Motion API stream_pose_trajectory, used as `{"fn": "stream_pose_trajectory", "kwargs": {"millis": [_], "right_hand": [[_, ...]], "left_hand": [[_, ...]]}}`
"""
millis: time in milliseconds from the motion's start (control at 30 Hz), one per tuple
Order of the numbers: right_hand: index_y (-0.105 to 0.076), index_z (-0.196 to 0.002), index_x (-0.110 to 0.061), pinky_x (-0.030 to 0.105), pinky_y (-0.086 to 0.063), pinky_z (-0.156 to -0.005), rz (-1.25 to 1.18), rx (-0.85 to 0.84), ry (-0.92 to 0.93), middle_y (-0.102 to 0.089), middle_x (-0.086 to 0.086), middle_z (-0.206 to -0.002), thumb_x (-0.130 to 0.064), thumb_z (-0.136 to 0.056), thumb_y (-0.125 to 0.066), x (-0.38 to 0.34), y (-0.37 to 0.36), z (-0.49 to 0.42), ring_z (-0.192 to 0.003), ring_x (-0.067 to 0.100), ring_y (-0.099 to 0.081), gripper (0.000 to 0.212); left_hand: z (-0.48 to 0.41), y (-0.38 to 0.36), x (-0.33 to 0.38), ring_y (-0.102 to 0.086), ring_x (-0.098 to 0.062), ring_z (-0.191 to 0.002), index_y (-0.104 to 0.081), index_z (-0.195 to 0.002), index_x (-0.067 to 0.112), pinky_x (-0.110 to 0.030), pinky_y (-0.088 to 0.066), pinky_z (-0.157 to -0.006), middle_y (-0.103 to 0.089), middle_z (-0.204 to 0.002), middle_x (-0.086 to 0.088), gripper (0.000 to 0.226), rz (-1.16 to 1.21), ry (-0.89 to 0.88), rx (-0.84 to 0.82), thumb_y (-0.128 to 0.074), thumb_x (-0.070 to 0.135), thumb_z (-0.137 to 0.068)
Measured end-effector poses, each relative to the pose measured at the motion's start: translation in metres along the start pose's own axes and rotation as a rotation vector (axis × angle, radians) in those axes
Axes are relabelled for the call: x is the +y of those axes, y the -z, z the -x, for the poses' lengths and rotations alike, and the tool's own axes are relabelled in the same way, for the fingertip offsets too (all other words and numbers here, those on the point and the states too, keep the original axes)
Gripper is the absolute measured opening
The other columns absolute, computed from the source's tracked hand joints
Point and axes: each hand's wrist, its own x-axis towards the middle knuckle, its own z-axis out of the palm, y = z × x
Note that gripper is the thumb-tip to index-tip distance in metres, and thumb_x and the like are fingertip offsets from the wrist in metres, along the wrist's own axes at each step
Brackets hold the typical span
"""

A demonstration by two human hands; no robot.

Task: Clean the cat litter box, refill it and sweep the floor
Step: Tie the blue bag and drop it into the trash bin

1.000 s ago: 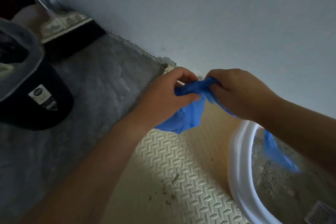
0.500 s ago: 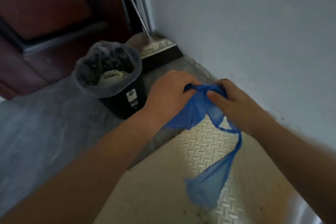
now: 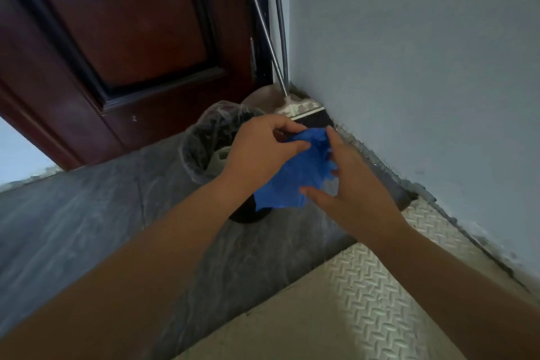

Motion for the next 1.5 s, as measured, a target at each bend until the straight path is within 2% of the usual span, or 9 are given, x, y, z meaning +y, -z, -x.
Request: {"fn": "stream_pose_trajectory", "kwargs": {"millis": [133,333,600,767,867,1067,1167,1300,1500], "right_hand": [[-0.025,-0.147,-0.027,0.022,-0.046,-0.092,-0.085,0.050,-0.029,-0.049,-0.016,-0.115,-0.026,-0.085,-0.068,-0.019,-0.014,-0.022,-0.101,0.003,-0.053,0.076],[-0.053,-0.124,-0.023,0.007,-0.043,-0.067,-0.214,0.238,-0.065,-0.063,-0.010,-0.100,-0.014,-0.086,-0.064,-0.039,-0.032,-0.055,-0.087,0.003,-0.059,0.041],[-0.050,-0.097,-0.019,0.014,-0.049,-0.070,-0.316,0.286,0.051,-0.061,-0.004,-0.089,0.001,-0.083,-0.061,-0.063,-0.070,-0.115,-0.082,0.009,-0.060,0.027],[-0.049,-0.097,-0.016,0.011,-0.041,-0.068,-0.210,0.175,0.053,-0.056,-0.003,-0.091,0.005,-0.080,-0.056,-0.054,-0.101,-0.149,-0.083,0.009,-0.054,0.029],[-0.047,-0.094,-0.018,0.004,-0.038,-0.068,-0.195,0.145,0.069,-0.054,-0.005,-0.092,0.006,-0.079,-0.056,-0.047,-0.120,-0.167,-0.085,0.009,-0.052,0.030],[-0.046,-0.097,-0.015,0.020,-0.036,-0.067,-0.103,0.022,0.149,-0.052,-0.001,-0.090,0.002,-0.082,-0.058,-0.037,-0.144,-0.203,-0.081,0.013,-0.050,0.025],[-0.052,-0.109,-0.014,0.029,-0.041,-0.072,0.149,-0.218,0.115,-0.057,0.003,-0.097,-0.011,-0.088,-0.059,-0.023,-0.155,-0.212,-0.086,0.018,-0.055,0.022],[-0.060,-0.119,-0.026,0.037,-0.046,-0.092,0.405,-0.291,0.109,-0.062,0.004,-0.121,-0.018,-0.095,-0.049,-0.004,-0.169,-0.210,-0.099,0.020,-0.060,0.028],[-0.039,-0.143,-0.022,0.041,-0.037,-0.107,0.597,-0.501,0.056,-0.043,0.010,-0.145,-0.017,-0.097,-0.040,0.012,-0.180,-0.205,-0.127,0.027,-0.045,0.046]], "left_hand": [[-0.008,0.017,-0.007,-0.064,0.002,-0.077,-0.069,-0.087,0.022,-0.011,-0.050,-0.071,-0.069,-0.083,0.011,0.018,0.172,0.052,0.003,-0.079,0.013,-0.075],[-0.024,0.041,-0.017,-0.065,-0.002,-0.080,-0.067,-0.086,0.023,-0.016,-0.052,-0.075,-0.069,-0.085,0.009,0.022,0.171,-0.033,0.002,-0.081,0.013,-0.072],[-0.045,0.097,-0.050,-0.066,-0.002,-0.092,-0.068,-0.097,0.023,-0.019,-0.051,-0.087,-0.069,-0.096,0.009,0.024,0.111,-0.116,-0.070,-0.072,0.007,-0.080],[-0.054,0.106,-0.101,-0.062,-0.001,-0.097,-0.069,-0.104,0.021,-0.023,-0.049,-0.091,-0.067,-0.100,0.009,0.025,-0.077,-0.081,-0.027,-0.068,0.008,-0.083],[-0.057,0.104,-0.126,-0.058,0.010,-0.090,-0.069,-0.103,0.022,-0.007,-0.042,-0.082,-0.061,-0.094,0.018,0.026,-0.102,-0.081,0.047,-0.066,0.005,-0.083],[-0.064,0.102,-0.163,-0.054,0.007,-0.084,-0.071,-0.099,0.014,-0.003,-0.038,-0.079,-0.060,-0.092,0.011,0.021,-0.173,-0.132,0.186,-0.066,0.004,-0.082],[-0.056,0.093,-0.194,-0.057,0.000,-0.085,-0.071,-0.094,0.016,-0.010,-0.044,-0.081,-0.062,-0.093,0.007,0.014,-0.221,-0.007,0.137,-0.066,0.007,-0.083],[-0.038,0.077,-0.233,-0.058,-0.006,-0.087,-0.070,-0.085,0.021,-0.021,-0.046,-0.084,-0.066,-0.098,0.003,0.014,-0.338,0.205,0.006,-0.063,0.009,-0.087],[-0.038,0.057,-0.232,-0.062,-0.010,-0.096,-0.070,-0.108,0.016,-0.024,-0.047,-0.088,-0.069,-0.108,0.000,0.021,-0.390,0.176,-0.098,-0.055,0.013,-0.093]]}}
